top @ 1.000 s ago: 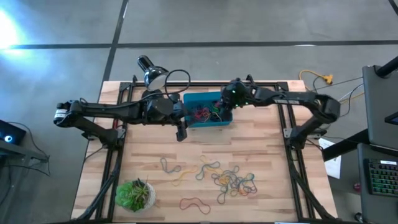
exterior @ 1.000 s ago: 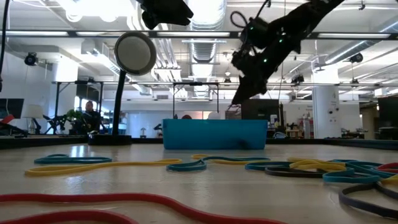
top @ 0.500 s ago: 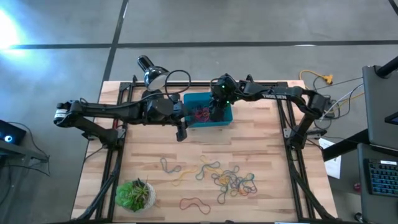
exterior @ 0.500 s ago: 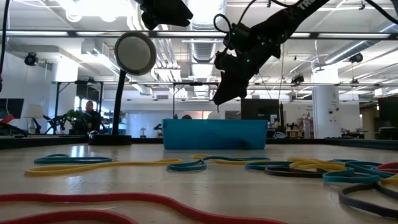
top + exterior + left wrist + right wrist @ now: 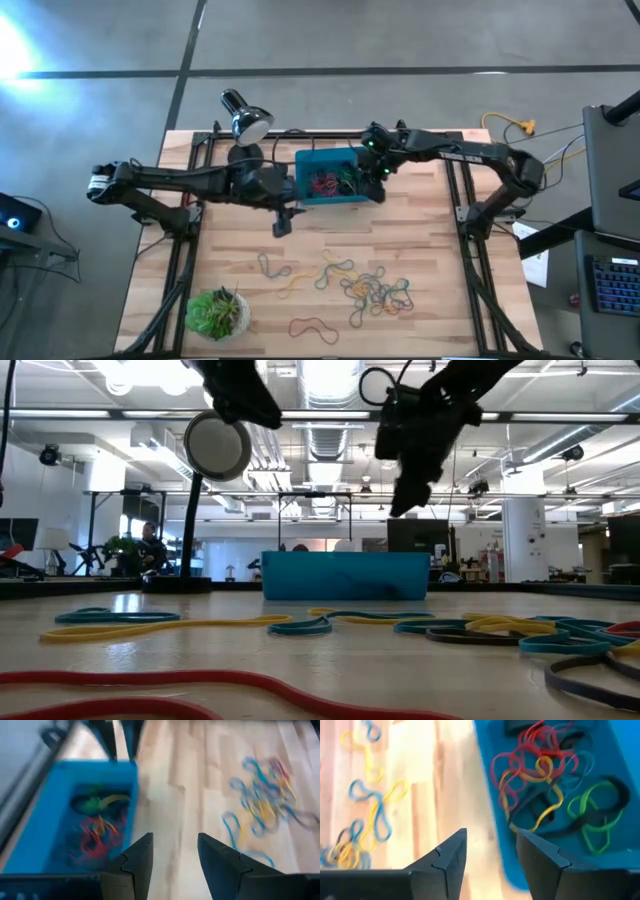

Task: Pick and place rubber bands into bin
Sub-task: Put the blue rubber band into the blue bin

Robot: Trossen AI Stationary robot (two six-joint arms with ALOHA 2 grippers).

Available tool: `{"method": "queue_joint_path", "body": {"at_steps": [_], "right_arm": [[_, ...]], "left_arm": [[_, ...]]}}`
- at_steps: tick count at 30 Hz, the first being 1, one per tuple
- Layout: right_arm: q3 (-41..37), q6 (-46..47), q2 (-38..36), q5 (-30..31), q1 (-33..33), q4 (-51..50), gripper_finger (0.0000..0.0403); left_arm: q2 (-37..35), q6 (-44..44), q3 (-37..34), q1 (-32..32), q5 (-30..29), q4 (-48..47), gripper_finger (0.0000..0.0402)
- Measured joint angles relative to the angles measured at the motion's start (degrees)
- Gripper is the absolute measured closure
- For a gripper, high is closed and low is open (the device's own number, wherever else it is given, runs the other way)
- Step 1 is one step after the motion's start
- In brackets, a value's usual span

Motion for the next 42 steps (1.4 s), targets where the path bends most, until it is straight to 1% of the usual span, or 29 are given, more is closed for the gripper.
{"method": "queue_joint_path", "body": {"at_steps": [3, 6, 10, 12, 16, 19, 22, 25, 29, 33, 38, 42], "right_arm": [[-2.59, -0.16, -4.44, -0.37, 1.22, -1.48, 0.0249], [-6.39, 0.7, -9.85, -0.58, 2.84, -1.51, 0.0256], [-11.93, 3.34, -17.55, -0.54, 4.81, -1.3, 0.0263], [-14.87, 5.48, -21.53, -0.54, 5.59, -1.22, 0.0266], [-20.49, 9.94, -29.16, -0.54, 7.18, -1.06, 0.0271], [-24.69, 13.14, -34.55, -0.51, 8.22, -0.99, 0.0273], [-28.32, 15.79, -39.33, -0.49, 9.03, -0.46, 0.0273], [-31.49, 18.22, -43.25, -0.43, 9.52, 0.9, 0.0273], [-33.73, 19.98, -46.66, -0.34, 9.63, 2.38, 0.0278], [-35.32, 20.5, -48.07, -0.32, 9.6, 4.47, 0.028], [-36.09, 20.77, -48.15, -0.08, 9.6, 6.1, 0.0282], [-36.11, 20.89, -48.09, 0.26, 9.6, 6.21, 0.0282]], "left_arm": [[-0.02, 0.01, 0.0, -0.4, 3.55, -2.55, 0.0262], [-0.02, 0.21, -0.09, -0.85, 5.53, -4.53, 0.0262], [-0.02, 0.26, -0.38, -1.48, 8.04, -6.66, 0.0262], [-0.02, 0.29, -1.17, -1.78, 10.39, -6.61, 0.0262], [-0.02, 0.25, -4.15, -2.87, 13.59, -6.7, 0.0262], [-0.02, 0.29, -6.95, -4.16, 14.75, -7.13, 0.0262], [-0.02, 1.07, -10.08, -5.42, 15.97, -7.96, 0.0262], [-0.02, 2.84, -12.72, -6.77, 18.49, -7.52, 0.0262], [0.28, 6.11, -15.05, -8.88, 20.76, -6.77, 0.0262], [1.94, 10.22, -15.85, -10.43, 20.89, -6.07, 0.0262], [7.03, 13.95, -15.27, -11.07, 21.25, -2.65, 0.0262], [11.97, 15.77, -14.21, -11.39, 24.41, -0.97, 0.0262]]}}
